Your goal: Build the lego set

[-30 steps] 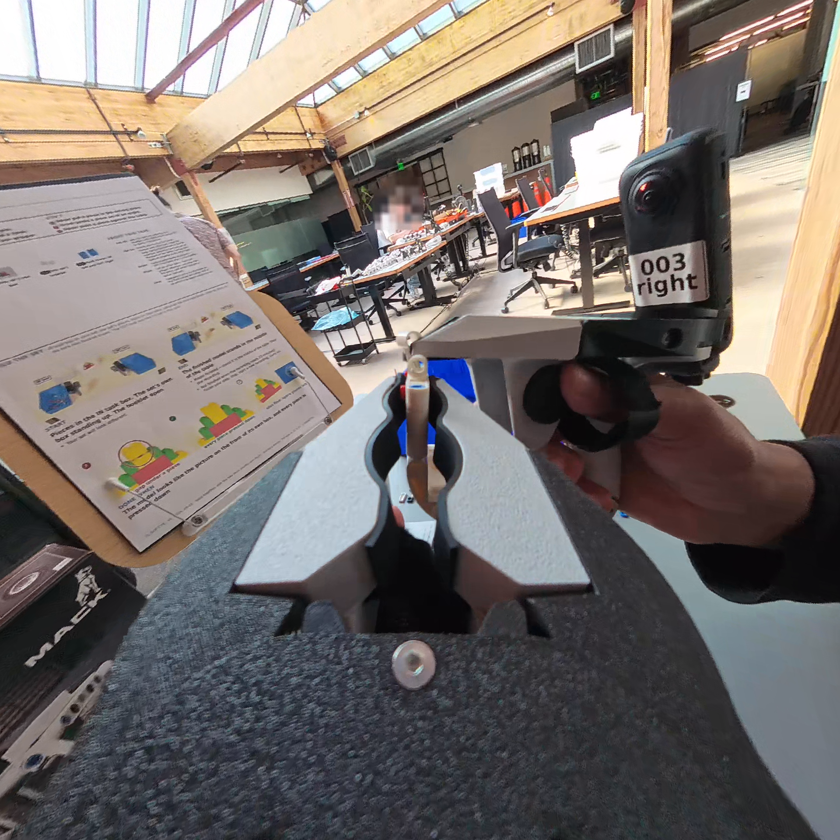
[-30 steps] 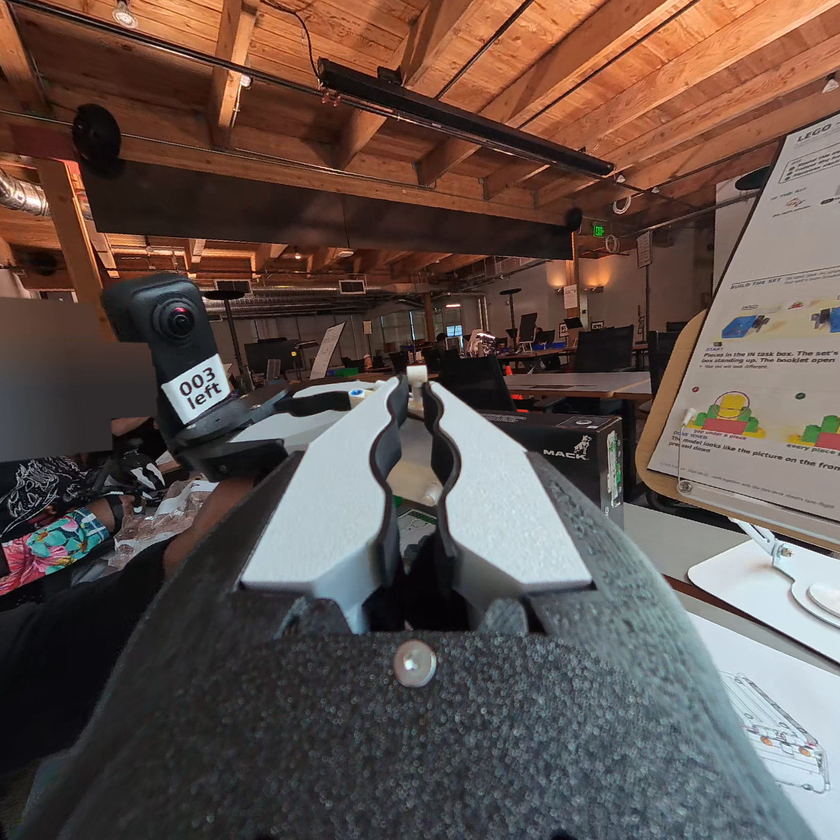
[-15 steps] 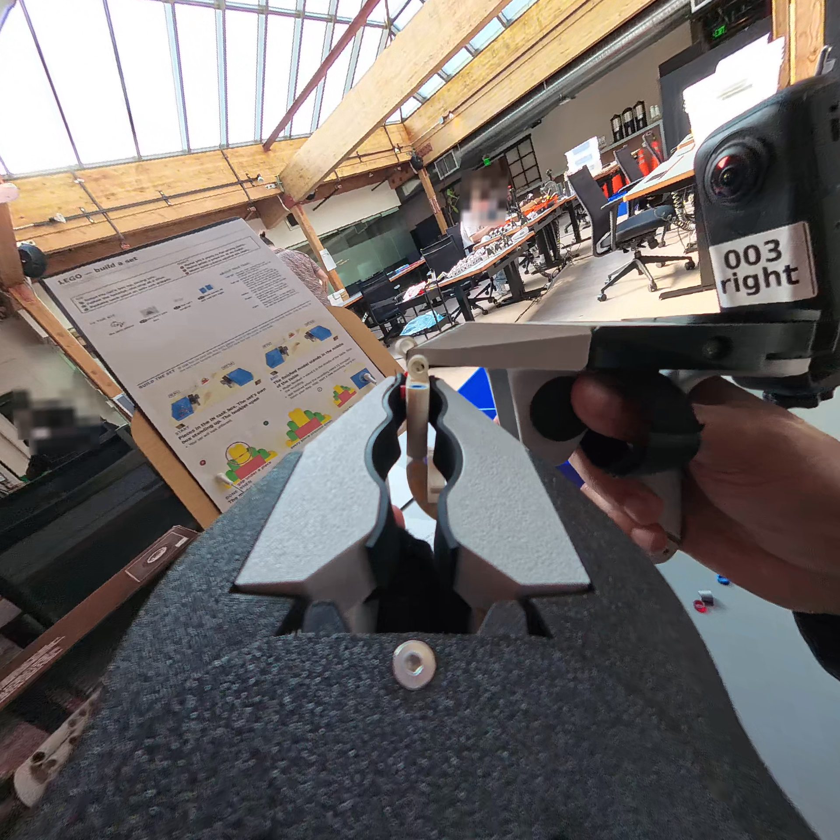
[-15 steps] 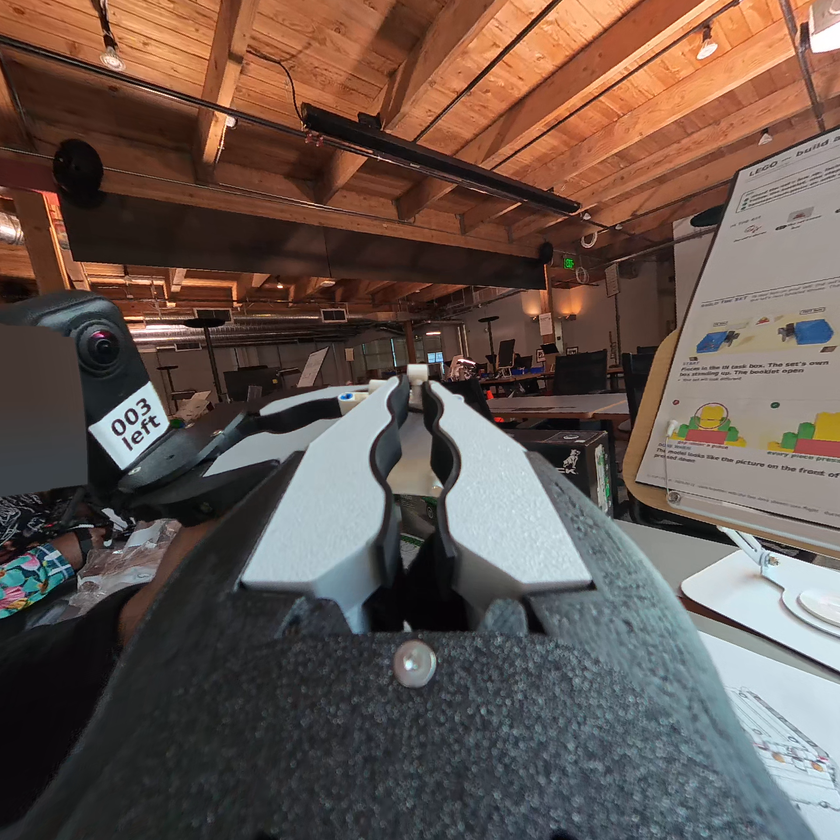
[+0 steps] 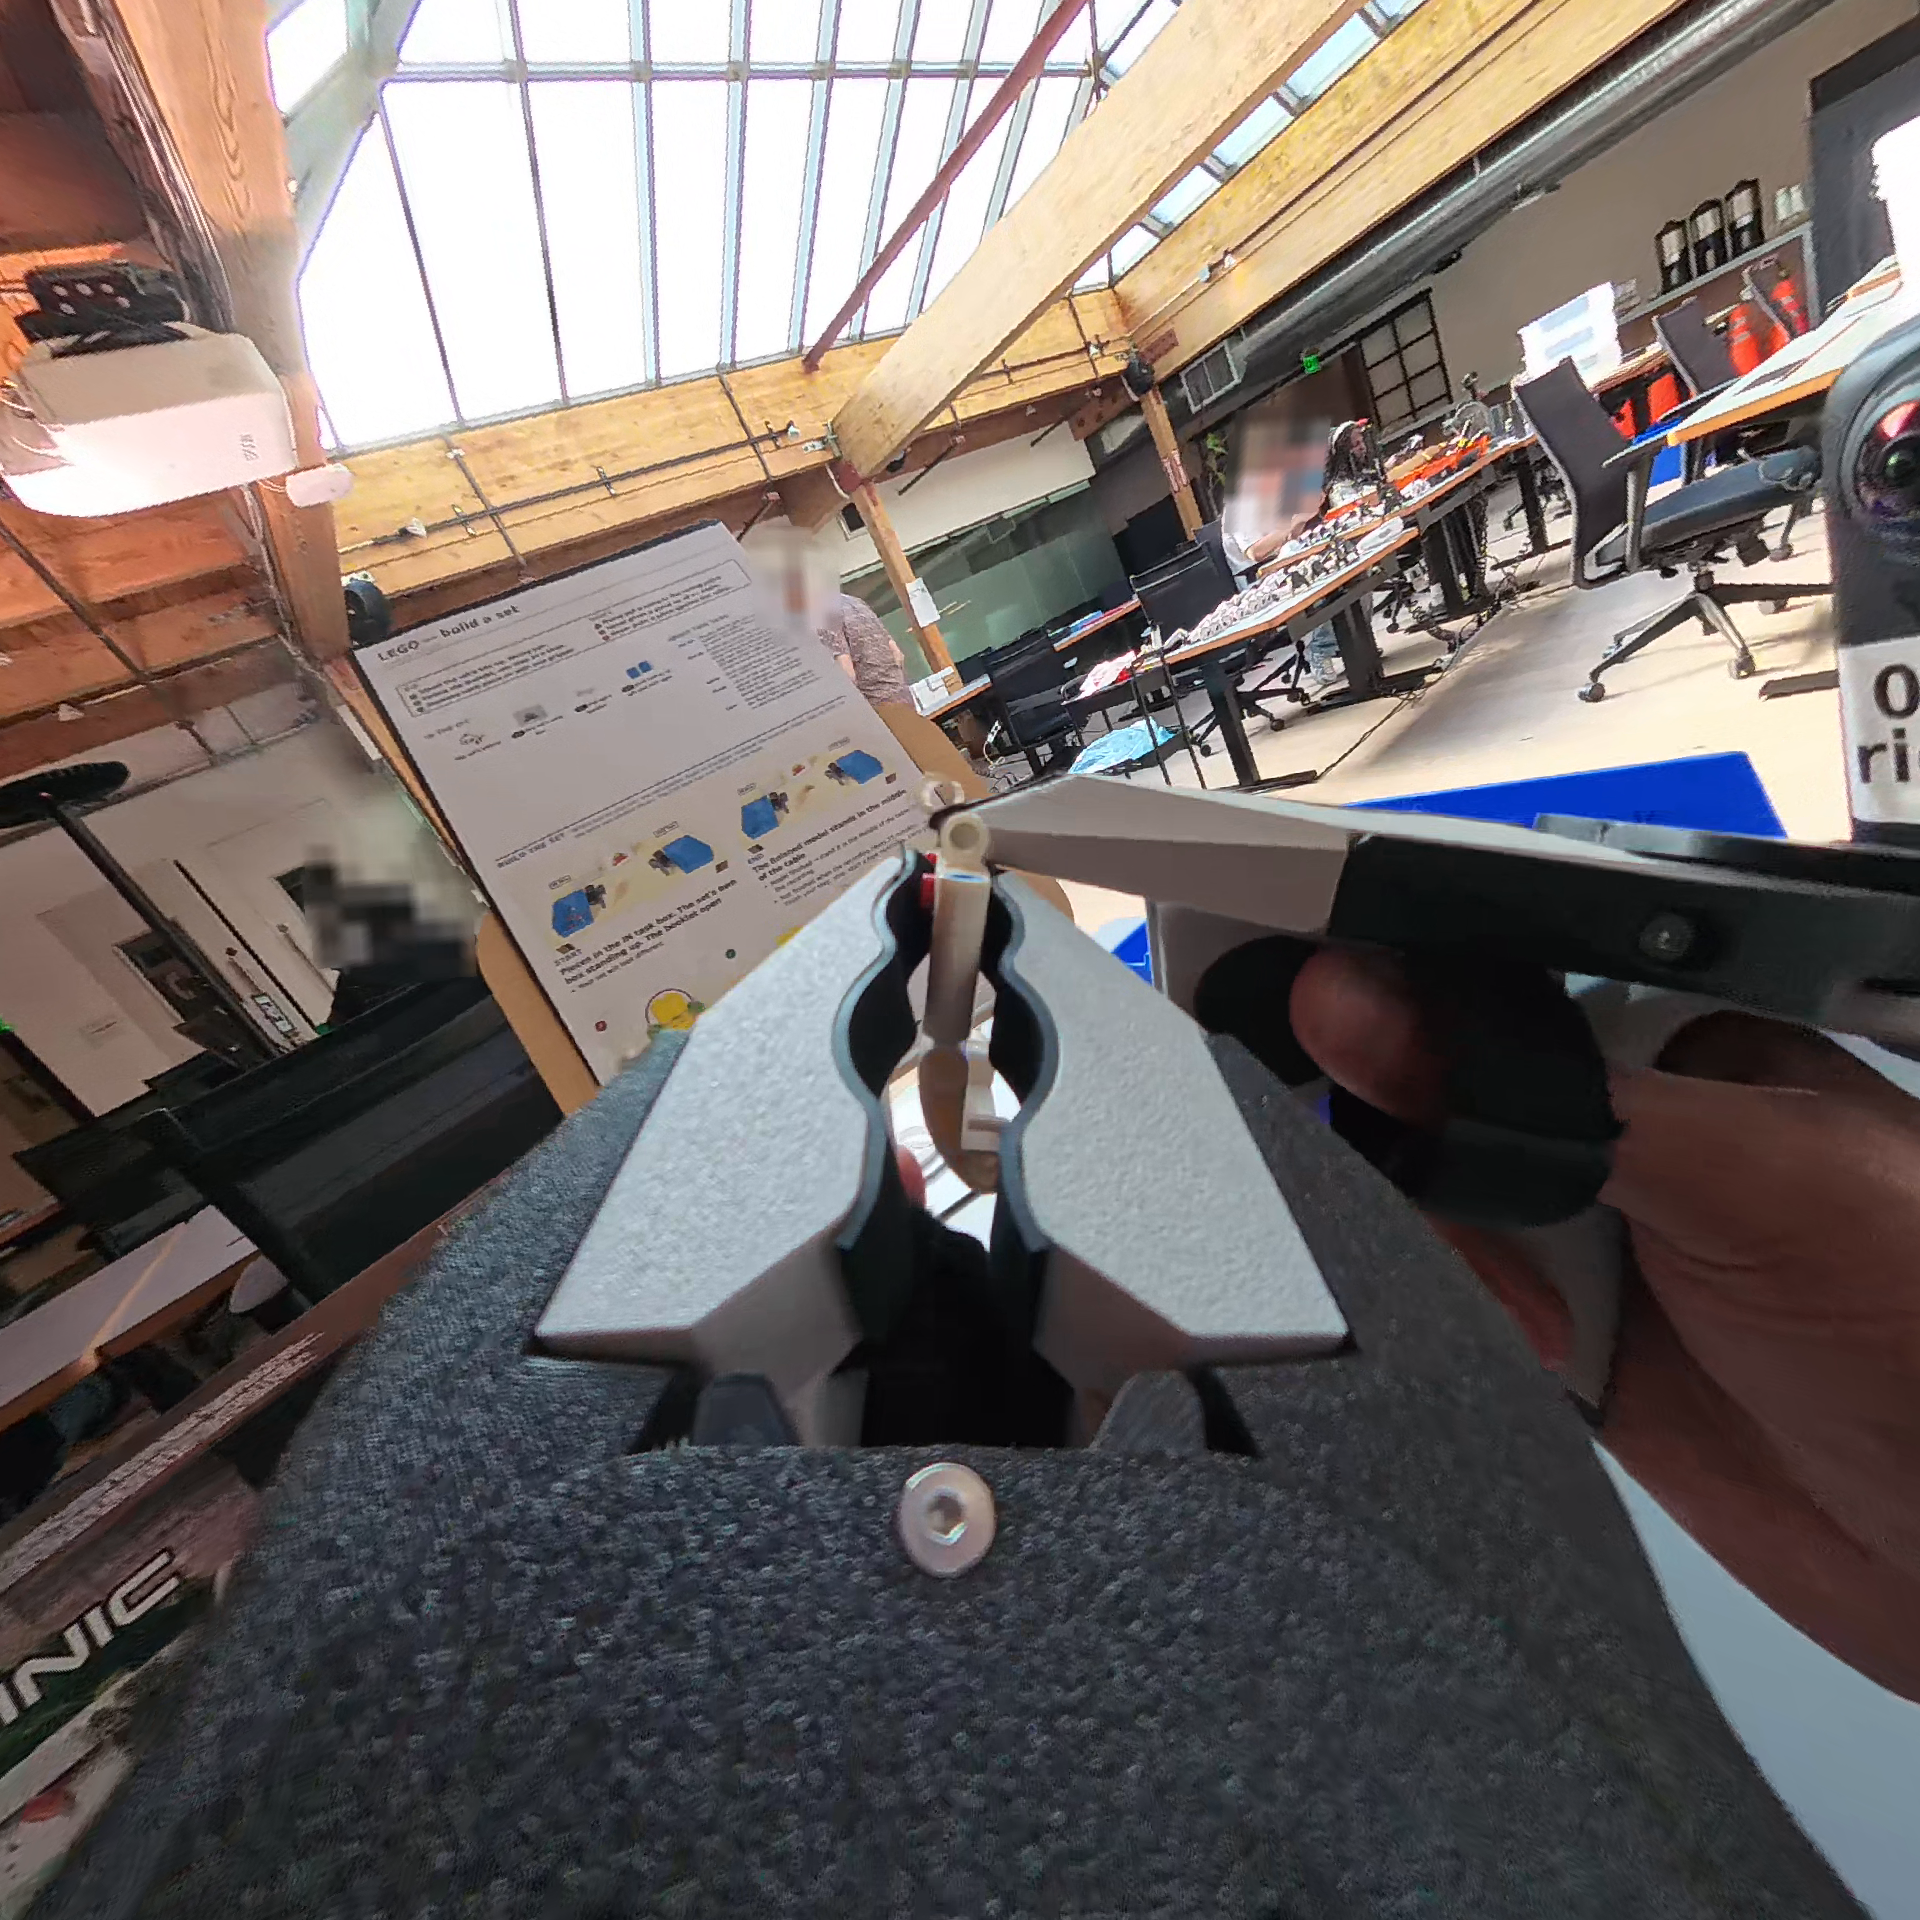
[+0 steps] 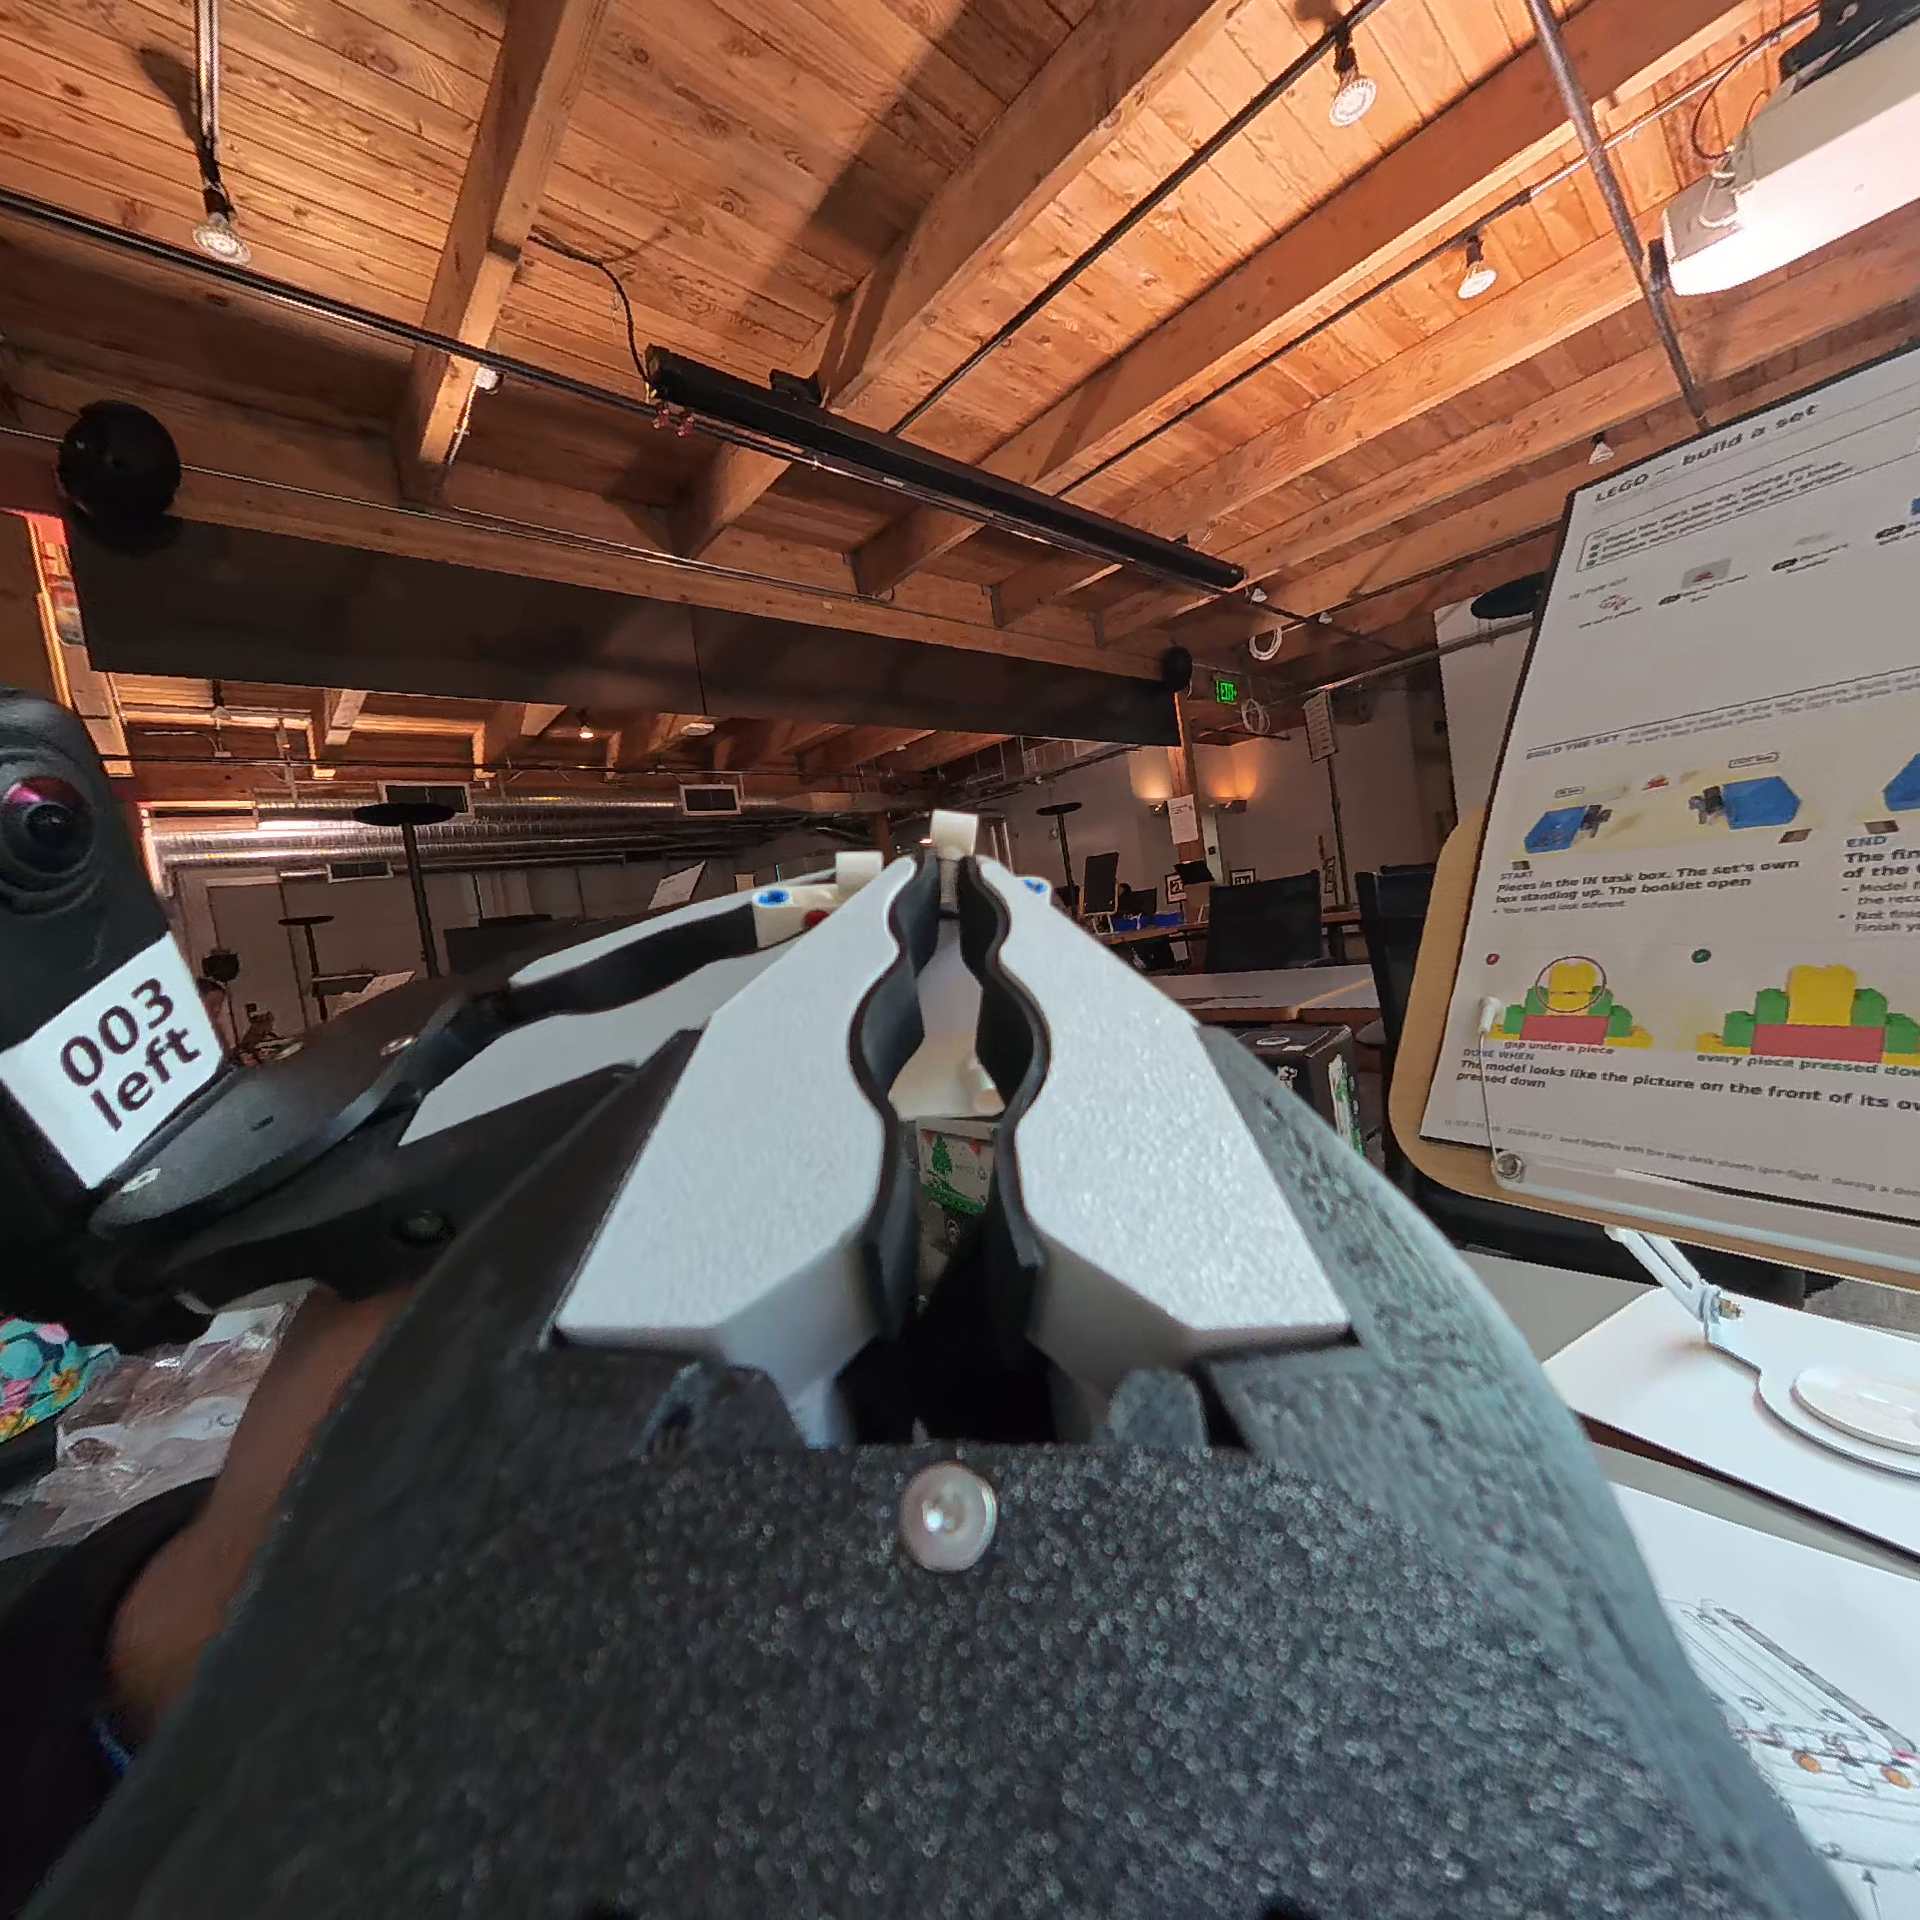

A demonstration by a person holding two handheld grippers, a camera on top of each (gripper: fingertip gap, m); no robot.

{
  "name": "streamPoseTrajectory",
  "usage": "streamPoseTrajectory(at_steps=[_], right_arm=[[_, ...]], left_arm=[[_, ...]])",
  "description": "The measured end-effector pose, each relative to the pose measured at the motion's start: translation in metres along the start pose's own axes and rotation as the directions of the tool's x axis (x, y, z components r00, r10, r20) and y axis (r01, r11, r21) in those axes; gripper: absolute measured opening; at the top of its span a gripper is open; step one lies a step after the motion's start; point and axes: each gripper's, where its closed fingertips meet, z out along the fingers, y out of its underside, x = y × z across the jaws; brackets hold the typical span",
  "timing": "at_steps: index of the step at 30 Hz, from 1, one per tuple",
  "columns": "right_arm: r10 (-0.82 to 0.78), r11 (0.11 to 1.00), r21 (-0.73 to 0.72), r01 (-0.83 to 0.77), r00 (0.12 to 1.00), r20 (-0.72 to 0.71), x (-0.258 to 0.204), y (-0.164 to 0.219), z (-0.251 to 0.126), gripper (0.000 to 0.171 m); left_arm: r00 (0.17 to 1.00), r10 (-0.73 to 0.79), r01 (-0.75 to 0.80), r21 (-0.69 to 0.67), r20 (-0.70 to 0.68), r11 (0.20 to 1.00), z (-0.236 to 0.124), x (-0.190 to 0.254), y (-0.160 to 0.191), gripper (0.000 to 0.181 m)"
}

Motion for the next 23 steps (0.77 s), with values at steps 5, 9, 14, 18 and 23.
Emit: streamPoseTrajectory(at_steps=[5, 9, 14, 18, 23], right_arm=[[0.005, 1.0, -0.003, -0.005, 1.0, 0.006, 0.003, 0.003, -0.002, 0.003], [-0.035, 0.998, -0.054, 0.035, 0.999, 0.007, 0.008, 0.005, -0.005, 0.003], [-0.105, 0.991, -0.075, 0.107, 0.994, 0.026, -0.008, -0.002, -0.017, 0.003], [-0.106, 0.992, -0.054, 0.11, 0.991, 0.076, -0.04, -0.013, -0.042, 0.003], [-0.062, 0.979, -0.184, 0.089, 0.988, 0.144, -0.064, -0.012, -0.091, 0.003]], left_arm=[[0.993, -0.102, 0.102, -0.002, -0.062, 0.995, 0.002, 0.003, 0.004, 0.005], [0.949, -0.267, 0.268, -0.018, -0.17, 0.963, 0.005, 0.009, 0.009, 0.005], [0.925, -0.309, 0.319, 0.014, -0.221, 0.948, -0.01, 0.021, -0.003, 0.005], [0.959, -0.219, 0.233, 0.06, -0.182, 0.971, -0.039, 0.043, -0.021, 0.005], [0.962, -0.233, 0.229, -0.047, -0.139, 0.972, -0.089, 0.076, -0.003, 0.005]])
